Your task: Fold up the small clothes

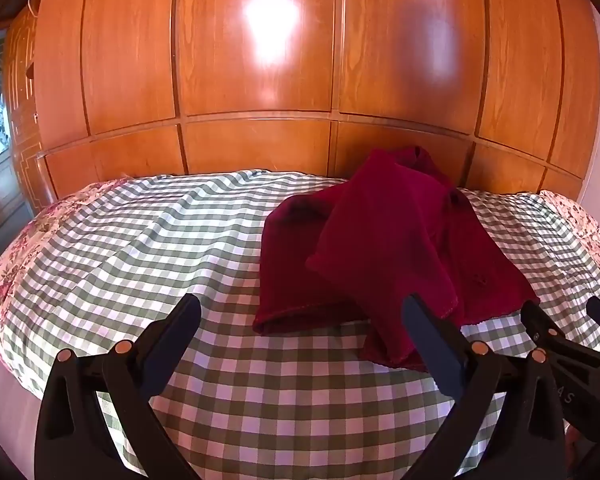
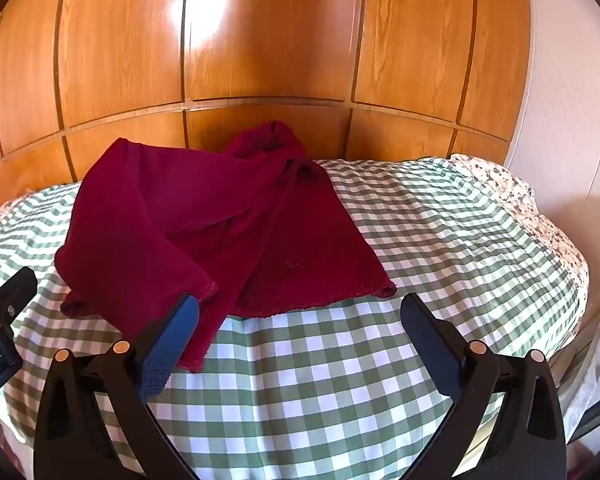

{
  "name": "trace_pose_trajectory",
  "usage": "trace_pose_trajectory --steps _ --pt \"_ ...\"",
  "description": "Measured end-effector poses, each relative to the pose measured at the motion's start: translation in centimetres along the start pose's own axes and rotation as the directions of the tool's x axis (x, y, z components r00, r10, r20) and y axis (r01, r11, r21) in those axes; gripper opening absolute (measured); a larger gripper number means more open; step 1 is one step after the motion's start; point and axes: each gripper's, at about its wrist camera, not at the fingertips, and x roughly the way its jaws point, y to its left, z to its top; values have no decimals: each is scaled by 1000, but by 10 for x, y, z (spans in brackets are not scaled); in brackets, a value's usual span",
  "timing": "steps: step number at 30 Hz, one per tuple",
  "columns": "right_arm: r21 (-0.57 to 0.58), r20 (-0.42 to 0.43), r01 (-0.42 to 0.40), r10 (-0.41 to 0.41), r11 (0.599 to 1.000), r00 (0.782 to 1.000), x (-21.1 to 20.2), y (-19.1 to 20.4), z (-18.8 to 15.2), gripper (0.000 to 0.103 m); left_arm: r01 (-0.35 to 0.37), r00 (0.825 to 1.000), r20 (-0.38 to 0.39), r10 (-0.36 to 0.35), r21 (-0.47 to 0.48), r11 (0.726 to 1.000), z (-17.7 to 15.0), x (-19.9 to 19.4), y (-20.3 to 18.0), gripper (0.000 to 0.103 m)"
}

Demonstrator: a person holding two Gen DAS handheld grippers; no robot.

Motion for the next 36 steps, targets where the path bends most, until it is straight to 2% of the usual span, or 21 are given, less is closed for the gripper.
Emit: trace_pose_trajectory --steps 8,15,36 --pt "-6 -25 25 -25 1000 999 7 -2 -2 100 0 1000 13 0 19 1000 0 4 -16 100" --pt "11 -21 12 -12 1000 1000 8 -8 -3 100 22 999 29 -23 36 999 -1 -6 -11 100" --pt "32 31 -16 15 999 999 -4 -5 2 100 16 999 41 -16 -12 1000 7 -10 0 100"
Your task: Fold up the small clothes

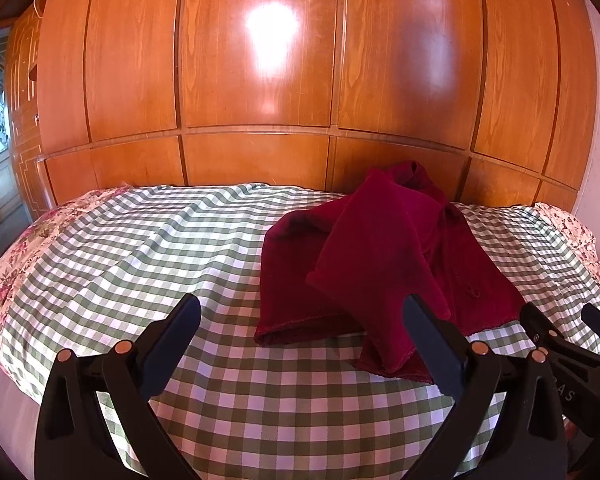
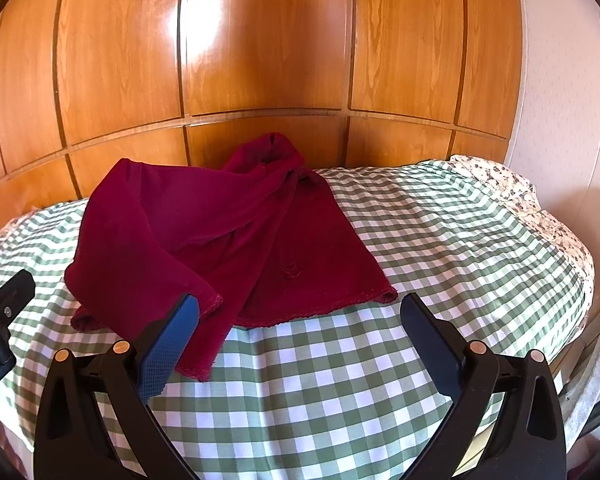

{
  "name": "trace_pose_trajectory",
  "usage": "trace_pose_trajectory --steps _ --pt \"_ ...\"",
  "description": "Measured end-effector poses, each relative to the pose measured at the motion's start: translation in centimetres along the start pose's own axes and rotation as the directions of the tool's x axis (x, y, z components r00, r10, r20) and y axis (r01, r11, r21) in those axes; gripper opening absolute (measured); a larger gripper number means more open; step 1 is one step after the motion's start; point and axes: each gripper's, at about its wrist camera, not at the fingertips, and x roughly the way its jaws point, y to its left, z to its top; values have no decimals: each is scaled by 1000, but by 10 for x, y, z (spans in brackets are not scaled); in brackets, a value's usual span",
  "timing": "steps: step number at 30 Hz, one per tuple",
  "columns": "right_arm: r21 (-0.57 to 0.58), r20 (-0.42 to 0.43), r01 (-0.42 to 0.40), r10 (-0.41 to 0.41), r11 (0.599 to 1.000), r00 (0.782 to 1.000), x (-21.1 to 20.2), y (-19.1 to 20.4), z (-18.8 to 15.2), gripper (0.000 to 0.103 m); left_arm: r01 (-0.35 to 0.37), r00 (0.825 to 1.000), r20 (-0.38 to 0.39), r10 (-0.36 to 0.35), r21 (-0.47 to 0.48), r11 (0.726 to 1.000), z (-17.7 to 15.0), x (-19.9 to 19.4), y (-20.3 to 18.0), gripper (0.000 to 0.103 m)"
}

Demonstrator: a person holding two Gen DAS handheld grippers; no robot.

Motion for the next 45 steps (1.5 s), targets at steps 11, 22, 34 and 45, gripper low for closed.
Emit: trace_pose_trajectory --steps 11,22,34,45 --pt "1 1 0 0 1000 1000 -1 0 0 100 3 1000 2 -3 4 1000 0 0 0 100" --pt "1 3 0 0 1000 1000 -2 -1 0 100 33 999 13 -33 27 999 -2 -7 -5 100" --pt "1 0 -1 1 1000 1000 -2 -2 -2 100 44 999 11 -45 38 998 -3 -7 -6 100" --pt "-4 -27 13 -13 1000 1000 8 -2 -6 100 108 994 -13 -108 65 992 -5 -3 -13 100"
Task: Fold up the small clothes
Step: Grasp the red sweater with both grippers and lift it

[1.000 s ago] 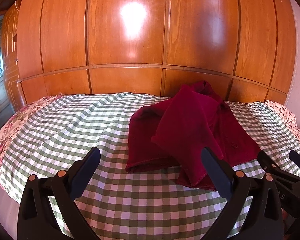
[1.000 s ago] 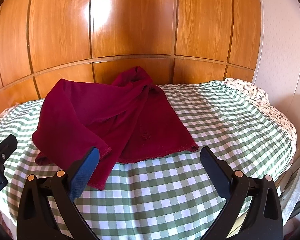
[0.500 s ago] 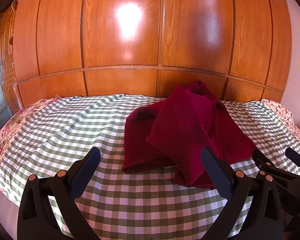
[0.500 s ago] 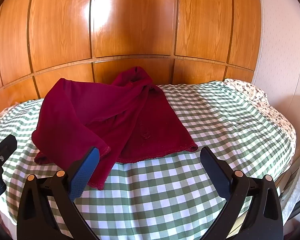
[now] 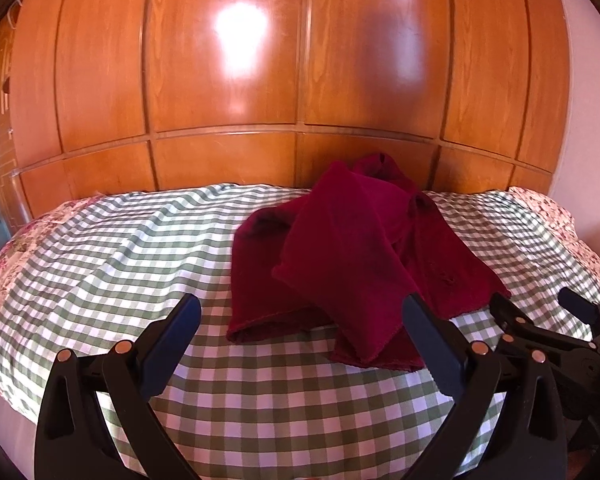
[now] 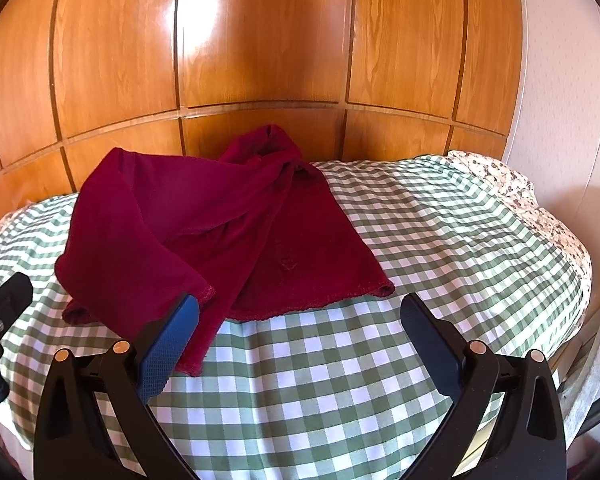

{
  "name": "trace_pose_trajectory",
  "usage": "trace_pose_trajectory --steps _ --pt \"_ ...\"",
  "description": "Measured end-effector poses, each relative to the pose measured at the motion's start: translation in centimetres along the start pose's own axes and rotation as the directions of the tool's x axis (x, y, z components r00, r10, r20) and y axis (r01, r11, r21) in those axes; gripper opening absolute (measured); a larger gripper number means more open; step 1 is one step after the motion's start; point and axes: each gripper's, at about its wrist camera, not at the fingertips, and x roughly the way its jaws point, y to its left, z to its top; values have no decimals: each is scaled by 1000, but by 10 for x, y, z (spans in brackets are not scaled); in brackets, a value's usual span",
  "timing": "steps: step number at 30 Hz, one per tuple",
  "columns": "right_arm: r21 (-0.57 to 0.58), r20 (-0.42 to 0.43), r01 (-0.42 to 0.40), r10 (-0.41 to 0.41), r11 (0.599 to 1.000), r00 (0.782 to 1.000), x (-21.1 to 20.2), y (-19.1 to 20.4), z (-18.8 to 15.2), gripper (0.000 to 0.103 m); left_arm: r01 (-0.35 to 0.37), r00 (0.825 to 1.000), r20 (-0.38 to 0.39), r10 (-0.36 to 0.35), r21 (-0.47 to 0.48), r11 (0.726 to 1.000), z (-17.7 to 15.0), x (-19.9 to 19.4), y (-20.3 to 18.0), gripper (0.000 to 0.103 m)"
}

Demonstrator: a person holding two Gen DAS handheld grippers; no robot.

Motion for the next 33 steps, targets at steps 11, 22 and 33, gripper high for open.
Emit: trace_pose_trajectory --steps 11,22,33 --pt "50 -113 10 -5 999 994 35 -22 -9 100 84 990 -119 -76 65 994 3 30 -16 100" --pt "163 -198 19 13 986 980 65 -59 -17 100 69 992 -118 -32 320 945 13 88 -79 98" --pt "168 -216 -79 115 983 970 88 -52 -8 100 -10 989 -141 32 155 988 69 144 -35 88"
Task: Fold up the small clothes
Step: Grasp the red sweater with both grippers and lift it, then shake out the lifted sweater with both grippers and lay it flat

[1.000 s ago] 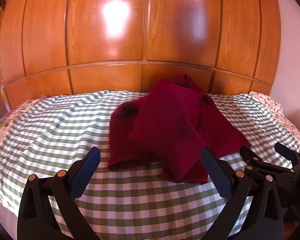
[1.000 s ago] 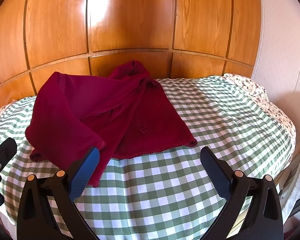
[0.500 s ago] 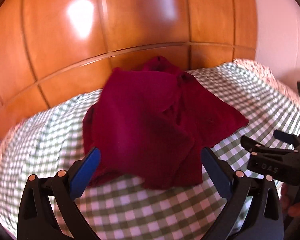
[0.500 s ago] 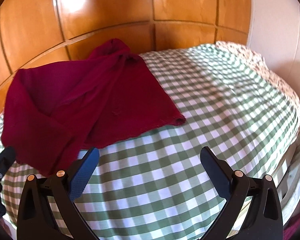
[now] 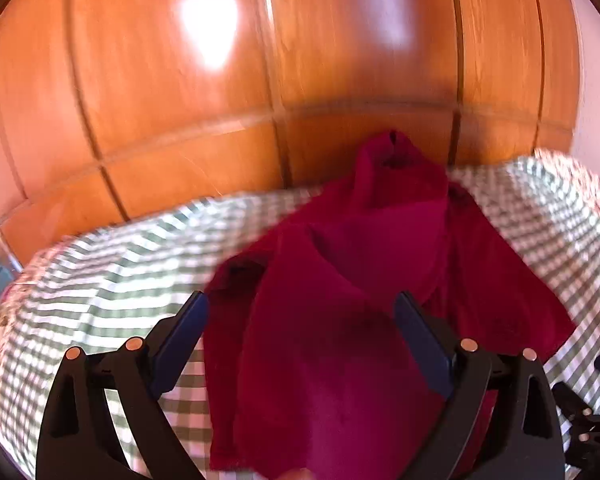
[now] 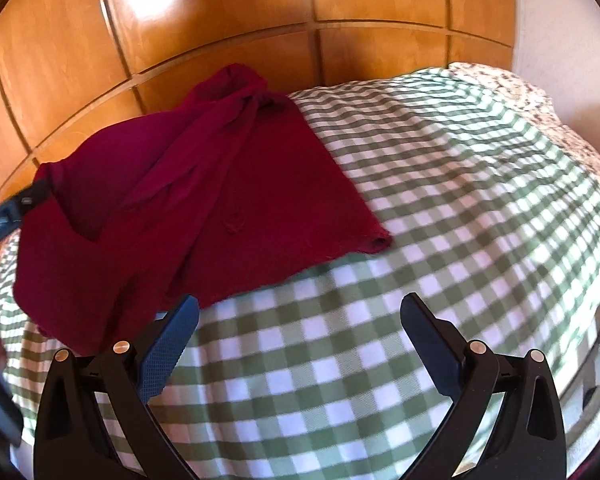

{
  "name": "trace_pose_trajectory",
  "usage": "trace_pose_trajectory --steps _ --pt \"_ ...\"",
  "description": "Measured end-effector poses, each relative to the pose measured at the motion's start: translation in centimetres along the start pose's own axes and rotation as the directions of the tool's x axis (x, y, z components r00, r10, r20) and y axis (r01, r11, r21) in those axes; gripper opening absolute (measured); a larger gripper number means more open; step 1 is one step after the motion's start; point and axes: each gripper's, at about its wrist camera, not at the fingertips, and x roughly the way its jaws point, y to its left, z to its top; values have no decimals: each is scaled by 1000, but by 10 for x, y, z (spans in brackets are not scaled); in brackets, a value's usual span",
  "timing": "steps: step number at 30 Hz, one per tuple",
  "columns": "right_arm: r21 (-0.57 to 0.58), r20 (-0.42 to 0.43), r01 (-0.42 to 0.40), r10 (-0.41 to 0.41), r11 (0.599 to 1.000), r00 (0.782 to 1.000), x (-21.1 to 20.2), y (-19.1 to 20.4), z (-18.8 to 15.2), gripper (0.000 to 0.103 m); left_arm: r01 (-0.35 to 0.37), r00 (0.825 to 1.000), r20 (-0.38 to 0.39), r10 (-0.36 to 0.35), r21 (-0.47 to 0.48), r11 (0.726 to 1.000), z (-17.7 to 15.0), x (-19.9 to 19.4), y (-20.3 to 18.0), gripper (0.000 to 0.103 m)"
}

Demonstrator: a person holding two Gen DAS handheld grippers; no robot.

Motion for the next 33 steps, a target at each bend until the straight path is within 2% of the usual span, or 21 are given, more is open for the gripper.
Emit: trace_pose_trajectory --steps 1,2,3,5,8,10,14,15,16,17,18,22,26,27,28,30,33 --pt "-4 -4 -15 15 1000 1000 2 3 2 99 44 998 -45 -44 -5 999 1 11 1 55" --pt "-5 -10 -40 40 999 999 5 7 5 97 85 993 -84 -87 -24 996 1 20 4 35" --pt "-3 -16 -58 58 998 998 6 9 7 93 127 982 -132 -134 -65 990 0 29 11 11" --pt "4 -31 -103 104 995 994 11 14 13 82 177 972 -130 -197 -152 972 1 32 27 11" --pt "19 -84 -206 207 978 975 25 24 25 68 168 979 -74 -192 -253 953 10 23 66 10" --pt "21 -123 -256 257 966 959 37 34 30 62 152 983 -51 -176 -308 939 18 19 93 10" --pt "5 -242 -342 333 940 911 71 65 35 45 79 996 -13 -91 -382 921 36 11 153 10" --pt "-16 -250 -345 330 939 910 74 72 36 35 41 999 -12 -50 -387 921 43 12 165 10" --pt "-38 -257 -348 327 937 909 75 79 37 29 10 1000 -12 -16 -388 922 48 12 176 10" --pt "-59 -263 -353 326 934 908 75 85 39 18 -13 1000 -14 8 -388 922 52 14 183 10" --pt "-94 -260 -359 325 929 909 71 92 42 12 -53 999 -20 49 -395 917 57 16 196 10" --pt "-249 -180 -309 269 918 946 40 98 56 9 -185 983 -71 171 -426 886 74 37 234 10" --pt "-234 -50 -179 172 956 984 22 51 93 9 -284 959 -133 251 -454 845 83 65 264 15" --pt "-224 -23 -139 137 965 990 20 38 103 9 -293 956 -140 258 -454 841 83 69 268 21" --pt "-207 7 -87 90 974 996 18 20 115 9 -316 949 -146 281 -454 833 84 72 269 37" --pt "-153 39 8 -2 988 999 22 -22 139 9 -331 943 -129 307 -454 827 83 73 269 55" --pt "-91 72 185 -179 979 981 42 -73 178 9 -322 946 -119 302 -450 833 73 70 266 57"
